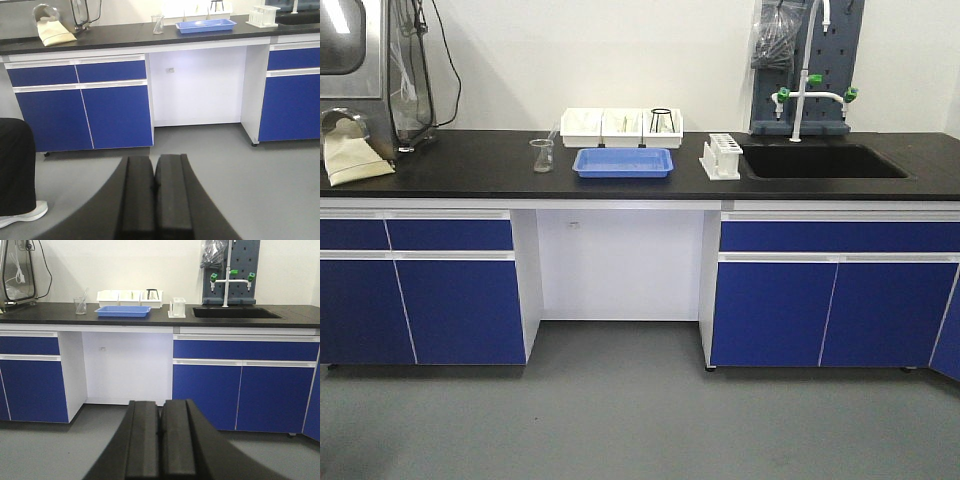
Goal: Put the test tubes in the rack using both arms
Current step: 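Drive the base up to the bench facing the white bins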
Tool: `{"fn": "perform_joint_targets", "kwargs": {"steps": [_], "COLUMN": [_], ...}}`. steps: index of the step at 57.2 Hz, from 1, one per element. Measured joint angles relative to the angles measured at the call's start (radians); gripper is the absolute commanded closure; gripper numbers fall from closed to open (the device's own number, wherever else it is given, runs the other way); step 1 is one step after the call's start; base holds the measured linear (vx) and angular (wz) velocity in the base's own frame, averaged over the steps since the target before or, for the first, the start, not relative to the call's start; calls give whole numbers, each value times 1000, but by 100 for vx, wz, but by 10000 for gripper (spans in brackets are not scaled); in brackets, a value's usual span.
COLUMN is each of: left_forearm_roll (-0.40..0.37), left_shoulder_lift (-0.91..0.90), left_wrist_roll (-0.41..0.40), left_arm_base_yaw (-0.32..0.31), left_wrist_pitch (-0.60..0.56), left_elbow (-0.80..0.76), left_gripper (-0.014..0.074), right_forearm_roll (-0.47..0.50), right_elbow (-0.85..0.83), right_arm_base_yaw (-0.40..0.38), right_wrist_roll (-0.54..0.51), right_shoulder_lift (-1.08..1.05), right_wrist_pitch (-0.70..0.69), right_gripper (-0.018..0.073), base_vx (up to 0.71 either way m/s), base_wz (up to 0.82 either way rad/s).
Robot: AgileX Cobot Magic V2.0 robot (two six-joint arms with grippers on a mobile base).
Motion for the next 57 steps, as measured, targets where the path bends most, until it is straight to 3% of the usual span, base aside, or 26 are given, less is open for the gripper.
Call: {"fn": "perform_joint_targets", "kwargs": {"steps": [57], "left_forearm_roll": [0], "left_shoulder_lift": [0], "left_wrist_roll": [0], "left_arm_base_yaw": [0], "left_wrist_pitch": [0], "left_elbow": [0], "left_gripper": [601], "right_forearm_roll": [0], "right_elbow": [0], "right_arm_base_yaw": [0], "right_wrist_roll": [0], "right_shoulder_lift": [0], "right_wrist_pitch": [0], "right_gripper": [568], "base_vx": [1], "base_wz": [0]}}
